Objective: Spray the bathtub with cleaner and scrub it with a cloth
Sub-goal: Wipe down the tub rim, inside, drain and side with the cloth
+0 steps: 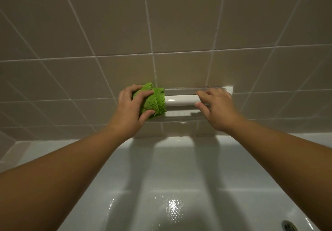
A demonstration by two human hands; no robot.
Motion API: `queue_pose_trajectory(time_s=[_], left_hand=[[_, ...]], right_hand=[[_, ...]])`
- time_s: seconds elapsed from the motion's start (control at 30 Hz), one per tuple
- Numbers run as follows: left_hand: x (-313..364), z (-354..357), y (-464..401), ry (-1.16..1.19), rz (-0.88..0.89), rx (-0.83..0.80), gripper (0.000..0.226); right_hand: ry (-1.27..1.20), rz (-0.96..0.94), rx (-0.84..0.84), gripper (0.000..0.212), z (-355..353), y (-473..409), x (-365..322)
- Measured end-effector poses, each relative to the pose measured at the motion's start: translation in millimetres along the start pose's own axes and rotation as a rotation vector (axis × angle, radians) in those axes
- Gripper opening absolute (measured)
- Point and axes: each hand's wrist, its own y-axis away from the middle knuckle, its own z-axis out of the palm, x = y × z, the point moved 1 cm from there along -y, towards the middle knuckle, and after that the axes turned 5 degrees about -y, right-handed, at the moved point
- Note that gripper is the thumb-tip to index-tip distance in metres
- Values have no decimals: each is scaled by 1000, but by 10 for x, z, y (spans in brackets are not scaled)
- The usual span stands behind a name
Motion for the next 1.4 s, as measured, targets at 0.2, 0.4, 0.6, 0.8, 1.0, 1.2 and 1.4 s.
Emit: queue_pose_trajectory(time_s=[0.2, 0.4, 0.6, 0.8, 1.0, 1.2, 1.4], left_hand=[[-130, 19, 164, 69, -243, 39, 66], [-107, 289, 499, 115, -474, 7, 59], [109, 611, 362, 27, -312, -69, 55], [282, 898, 271, -170, -361, -86, 50], [612, 1202, 124, -213, -257, -184, 51], [976, 1452, -159, -123, -107, -318, 61], [831, 1455, -184, -186, -170, -303, 61]], right_hand=[[5, 5, 29, 24, 17, 16, -26], [-26, -10, 48, 35, 37, 27, -13], [-20, -40, 88, 41, 105, 28, 39], [-54, -131, -3, 41, -68, 22, 205], [-28, -204, -6, 42, -173, 54, 523], [-98, -238, 10, 44, -113, 30, 617], [-154, -317, -81, 49, -174, -47, 782]])
